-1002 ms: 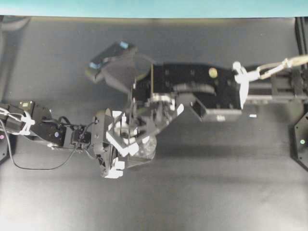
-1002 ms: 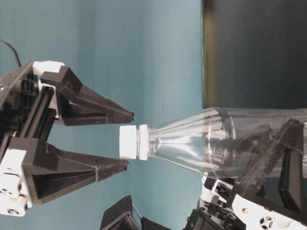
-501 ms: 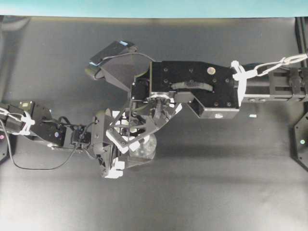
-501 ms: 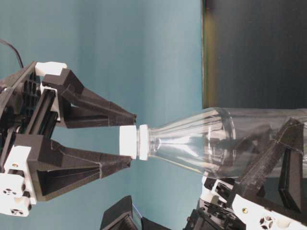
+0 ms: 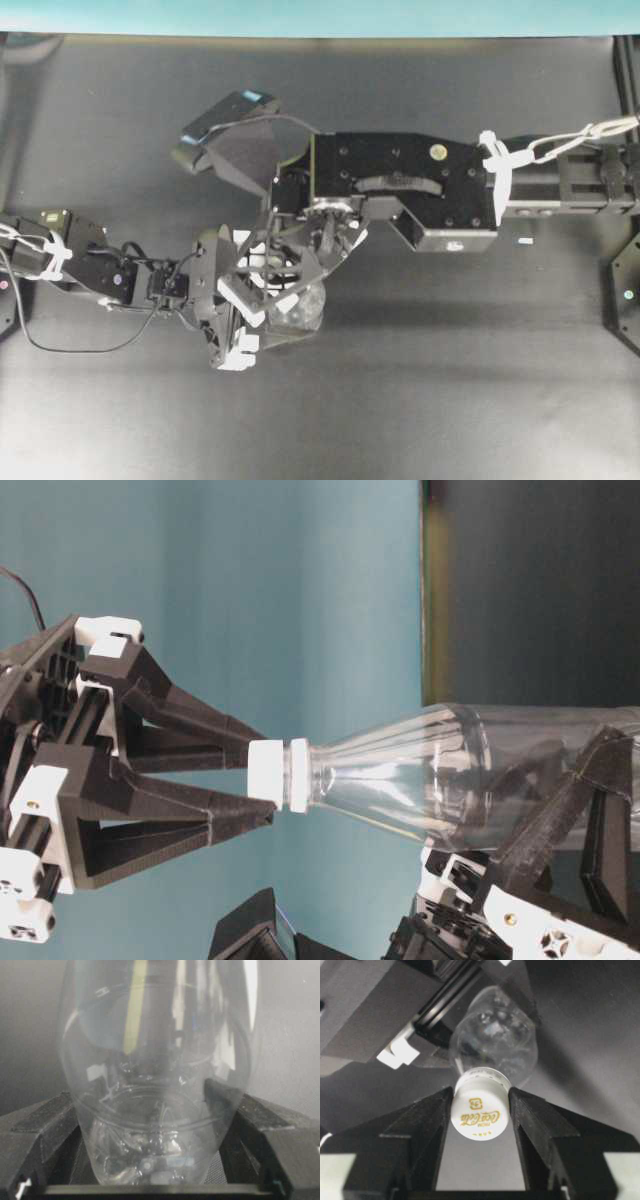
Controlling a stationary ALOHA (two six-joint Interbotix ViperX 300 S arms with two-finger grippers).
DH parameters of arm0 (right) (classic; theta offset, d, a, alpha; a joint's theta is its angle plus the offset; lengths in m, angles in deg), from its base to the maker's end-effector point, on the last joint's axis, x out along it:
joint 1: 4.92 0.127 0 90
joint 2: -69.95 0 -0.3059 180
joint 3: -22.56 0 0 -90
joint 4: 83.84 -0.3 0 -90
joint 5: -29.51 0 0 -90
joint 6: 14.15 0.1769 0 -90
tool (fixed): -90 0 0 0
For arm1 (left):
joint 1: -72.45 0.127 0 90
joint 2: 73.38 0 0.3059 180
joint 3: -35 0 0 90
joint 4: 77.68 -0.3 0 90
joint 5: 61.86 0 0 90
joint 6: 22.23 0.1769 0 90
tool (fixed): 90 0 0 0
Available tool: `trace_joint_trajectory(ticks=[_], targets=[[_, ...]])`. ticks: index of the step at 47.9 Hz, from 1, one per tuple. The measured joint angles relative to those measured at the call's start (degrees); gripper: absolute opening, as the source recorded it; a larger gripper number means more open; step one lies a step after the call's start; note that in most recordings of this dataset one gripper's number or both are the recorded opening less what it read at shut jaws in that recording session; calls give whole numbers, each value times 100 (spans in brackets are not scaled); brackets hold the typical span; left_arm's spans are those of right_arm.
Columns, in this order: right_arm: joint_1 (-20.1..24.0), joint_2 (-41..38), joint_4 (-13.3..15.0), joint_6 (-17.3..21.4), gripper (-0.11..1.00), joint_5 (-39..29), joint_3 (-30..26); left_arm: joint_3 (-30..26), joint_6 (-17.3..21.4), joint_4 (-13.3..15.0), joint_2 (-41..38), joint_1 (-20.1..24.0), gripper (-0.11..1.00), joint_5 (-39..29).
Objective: Open the bottle cap by holding the bottle with the left arm and twisting the cap with the right arm.
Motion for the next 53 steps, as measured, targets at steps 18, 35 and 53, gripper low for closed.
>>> trace_joint_trajectory(ticks=[18, 35, 53], targets=[[-9, -9, -211, -1345, 37, -237, -35, 0, 0, 9, 9, -18, 81, 0], [-9, -35, -237, -4280, 37, -272, -97, 44, -44, 9, 18, -18, 81, 9], [97, -26, -193, -7374, 37, -149, -79, 70, -35, 0, 18, -26, 81, 9]])
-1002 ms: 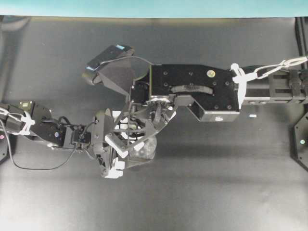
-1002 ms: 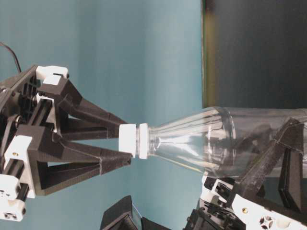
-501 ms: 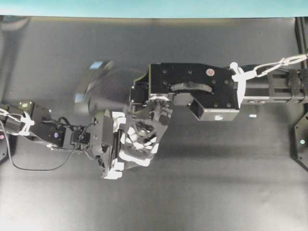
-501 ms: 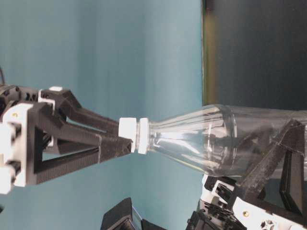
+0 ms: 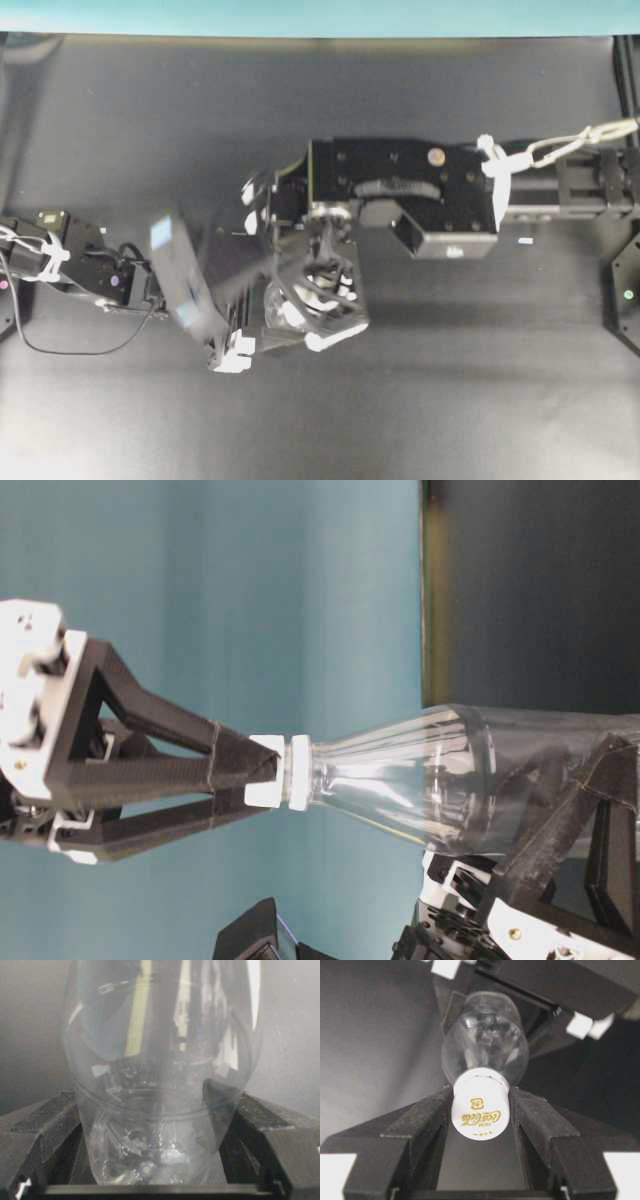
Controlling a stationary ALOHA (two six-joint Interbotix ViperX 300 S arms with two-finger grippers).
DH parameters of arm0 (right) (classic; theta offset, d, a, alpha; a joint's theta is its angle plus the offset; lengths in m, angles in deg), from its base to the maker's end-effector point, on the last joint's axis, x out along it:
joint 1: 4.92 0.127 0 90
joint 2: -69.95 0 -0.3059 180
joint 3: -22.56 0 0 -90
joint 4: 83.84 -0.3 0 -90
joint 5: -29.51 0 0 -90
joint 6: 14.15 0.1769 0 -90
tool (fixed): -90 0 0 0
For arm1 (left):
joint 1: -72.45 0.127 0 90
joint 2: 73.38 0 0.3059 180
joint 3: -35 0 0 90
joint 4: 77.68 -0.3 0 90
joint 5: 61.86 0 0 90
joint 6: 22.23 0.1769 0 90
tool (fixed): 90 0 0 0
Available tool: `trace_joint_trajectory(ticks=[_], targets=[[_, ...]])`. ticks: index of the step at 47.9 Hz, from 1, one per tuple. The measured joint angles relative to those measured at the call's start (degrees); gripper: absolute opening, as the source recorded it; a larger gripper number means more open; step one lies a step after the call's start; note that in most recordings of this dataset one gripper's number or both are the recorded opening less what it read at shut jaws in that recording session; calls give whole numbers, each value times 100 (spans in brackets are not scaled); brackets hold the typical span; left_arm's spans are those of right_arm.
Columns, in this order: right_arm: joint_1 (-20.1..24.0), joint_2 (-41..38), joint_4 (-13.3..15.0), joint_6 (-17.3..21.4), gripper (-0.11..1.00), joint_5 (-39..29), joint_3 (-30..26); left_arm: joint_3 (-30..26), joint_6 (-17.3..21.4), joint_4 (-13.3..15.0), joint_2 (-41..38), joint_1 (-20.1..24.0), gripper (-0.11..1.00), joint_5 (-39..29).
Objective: Open the bottle cap by holding the bottle with the left arm and twisting the cap with the right arm.
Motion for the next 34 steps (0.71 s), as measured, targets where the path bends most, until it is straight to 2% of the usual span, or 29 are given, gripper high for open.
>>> trace_joint_trajectory(ticks=[3, 6, 15, 34], targets=[[18, 0, 9, -343, 37, 9, 9, 0, 0, 0, 0, 0, 81, 0], [35, 0, 18, -457, 37, 9, 9, 0, 9, 0, 0, 0, 81, 0], [105, 18, 176, -457, 37, 62, 35, -9, 9, -9, 0, 0, 81, -9], [158, 53, 325, -316, 37, 193, 79, 0, 18, 0, 0, 0, 81, 0]])
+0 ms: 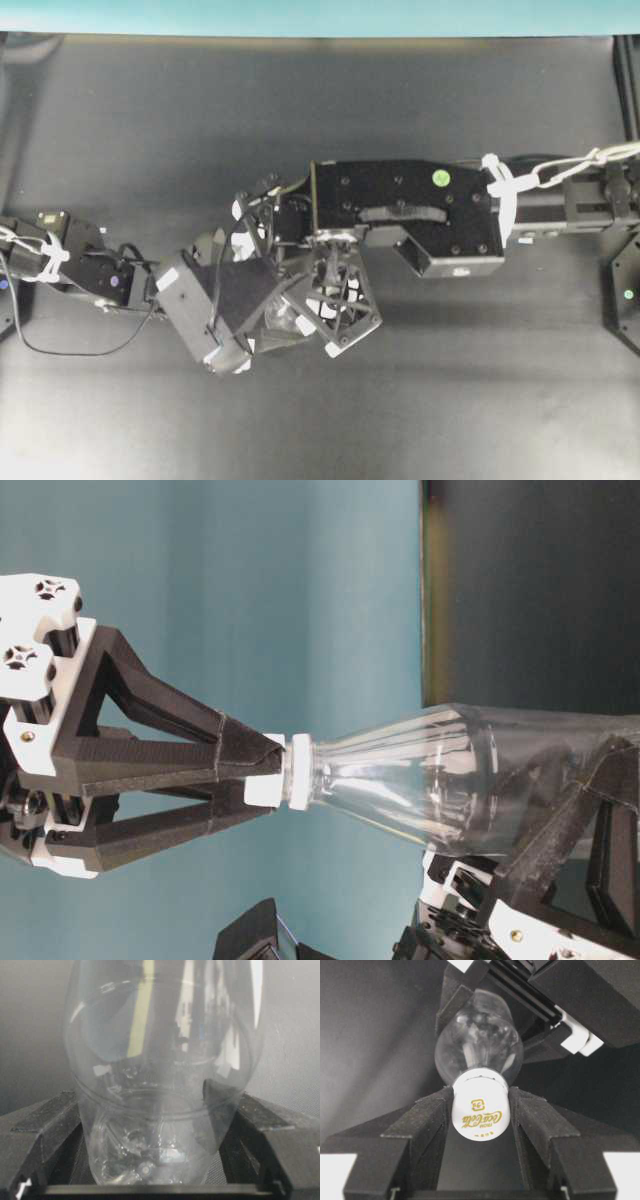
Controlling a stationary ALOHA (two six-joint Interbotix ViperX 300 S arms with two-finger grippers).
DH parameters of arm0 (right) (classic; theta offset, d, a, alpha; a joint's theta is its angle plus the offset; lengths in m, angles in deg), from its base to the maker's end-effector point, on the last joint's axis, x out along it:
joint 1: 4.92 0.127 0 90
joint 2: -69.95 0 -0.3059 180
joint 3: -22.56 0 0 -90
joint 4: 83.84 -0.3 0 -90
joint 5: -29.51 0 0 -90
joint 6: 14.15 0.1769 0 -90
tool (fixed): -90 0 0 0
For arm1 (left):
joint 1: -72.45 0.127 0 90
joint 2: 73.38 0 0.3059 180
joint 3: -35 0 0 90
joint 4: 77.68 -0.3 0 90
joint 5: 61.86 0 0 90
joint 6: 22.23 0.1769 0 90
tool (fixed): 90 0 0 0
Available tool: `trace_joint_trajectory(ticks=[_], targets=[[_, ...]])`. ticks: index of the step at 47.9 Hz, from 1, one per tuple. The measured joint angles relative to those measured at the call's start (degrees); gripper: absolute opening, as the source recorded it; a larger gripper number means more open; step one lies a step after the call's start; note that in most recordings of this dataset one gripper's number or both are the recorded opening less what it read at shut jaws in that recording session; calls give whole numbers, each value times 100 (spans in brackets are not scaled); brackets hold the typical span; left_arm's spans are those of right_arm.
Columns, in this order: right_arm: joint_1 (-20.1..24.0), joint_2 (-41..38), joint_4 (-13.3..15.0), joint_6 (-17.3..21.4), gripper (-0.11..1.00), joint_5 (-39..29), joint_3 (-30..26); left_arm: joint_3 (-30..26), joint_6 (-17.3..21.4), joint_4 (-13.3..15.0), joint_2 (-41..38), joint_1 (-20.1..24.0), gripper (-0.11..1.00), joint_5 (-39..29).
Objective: Open the bottle cap by holding the bottle with the left arm and twisting the cap with the right arm.
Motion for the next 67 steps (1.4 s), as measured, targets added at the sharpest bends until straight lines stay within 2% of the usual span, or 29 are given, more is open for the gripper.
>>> trace_joint_trajectory(ticks=[10, 11, 16, 20, 31, 42, 49, 52, 59, 67], targets=[[9, 18, 62, 105, 39, 62, 0, 9, 0, -9, 0, 0, 81, 0], [9, 26, 79, 141, 42, 79, 0, 9, 0, 0, 0, 9, 81, 0], [9, 44, 149, 387, 70, 167, 0, 18, -26, -9, 0, 9, 81, -9], [35, 70, 167, 598, 80, 185, 9, 18, -26, -9, 9, 9, 81, 0], [132, 193, 193, 1151, 80, 308, 0, 26, -26, 0, 0, 18, 81, 0], [149, 870, 202, 2021, 80, 624, 105, 35, -35, 0, 0, 18, 81, 0], [167, 1564, 211, 2452, 80, 1011, 729, 9, -26, 0, 18, 18, 81, -176], [193, 1872, 211, 2689, 80, 1239, 1178, -26, -26, 0, 53, 18, 81, -299], [299, 2575, 211, 3313, 80, 2197, 2232, -70, -35, 0, 62, 18, 81, -396], [387, 3393, 211, 3797, 79, 3472, 3410, -132, -35, -9, 123, 26, 97, -492]])
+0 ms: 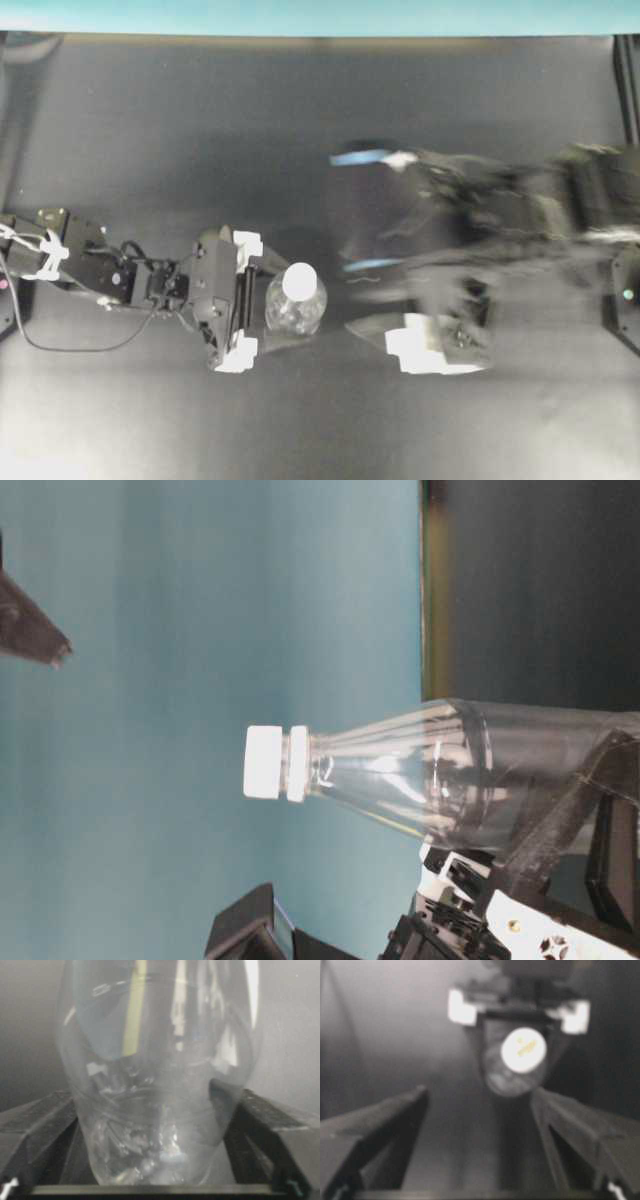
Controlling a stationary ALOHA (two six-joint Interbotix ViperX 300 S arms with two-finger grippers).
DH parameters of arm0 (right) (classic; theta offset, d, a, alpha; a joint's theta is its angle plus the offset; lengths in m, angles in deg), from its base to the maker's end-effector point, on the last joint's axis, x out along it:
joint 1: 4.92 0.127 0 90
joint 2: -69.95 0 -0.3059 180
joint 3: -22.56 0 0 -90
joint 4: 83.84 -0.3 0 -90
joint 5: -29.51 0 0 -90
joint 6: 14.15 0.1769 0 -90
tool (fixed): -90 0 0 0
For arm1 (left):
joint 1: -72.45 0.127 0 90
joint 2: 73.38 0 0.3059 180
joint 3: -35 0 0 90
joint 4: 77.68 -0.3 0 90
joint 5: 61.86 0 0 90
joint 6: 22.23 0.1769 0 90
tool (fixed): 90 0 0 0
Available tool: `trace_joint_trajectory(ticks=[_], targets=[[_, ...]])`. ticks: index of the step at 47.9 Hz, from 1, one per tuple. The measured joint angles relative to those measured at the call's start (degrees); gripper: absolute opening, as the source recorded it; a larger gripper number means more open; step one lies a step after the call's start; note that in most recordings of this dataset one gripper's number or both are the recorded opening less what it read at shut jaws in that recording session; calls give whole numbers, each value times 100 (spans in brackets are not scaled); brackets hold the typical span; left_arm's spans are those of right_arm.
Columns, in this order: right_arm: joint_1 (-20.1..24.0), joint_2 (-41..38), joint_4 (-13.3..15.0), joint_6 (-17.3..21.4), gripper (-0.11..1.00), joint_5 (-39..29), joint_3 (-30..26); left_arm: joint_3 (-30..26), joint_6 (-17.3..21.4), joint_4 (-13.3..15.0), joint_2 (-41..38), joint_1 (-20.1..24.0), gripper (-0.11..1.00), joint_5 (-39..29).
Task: Open the bottle cap by holding the bottle with the left arm and twisting the cap with the right arm.
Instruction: 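Open the right gripper and pull it back away from the bottle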
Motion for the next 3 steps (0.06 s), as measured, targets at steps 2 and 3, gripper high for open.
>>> trace_joint_trajectory(ticks=[2, 3], targets=[[0, 193, 0, 62, 79, 281, 272, -18, -9, 0, 35, 0, 97, 0], [0, 290, 0, 97, 79, 413, 431, -26, -9, 9, 62, 0, 97, 0]])
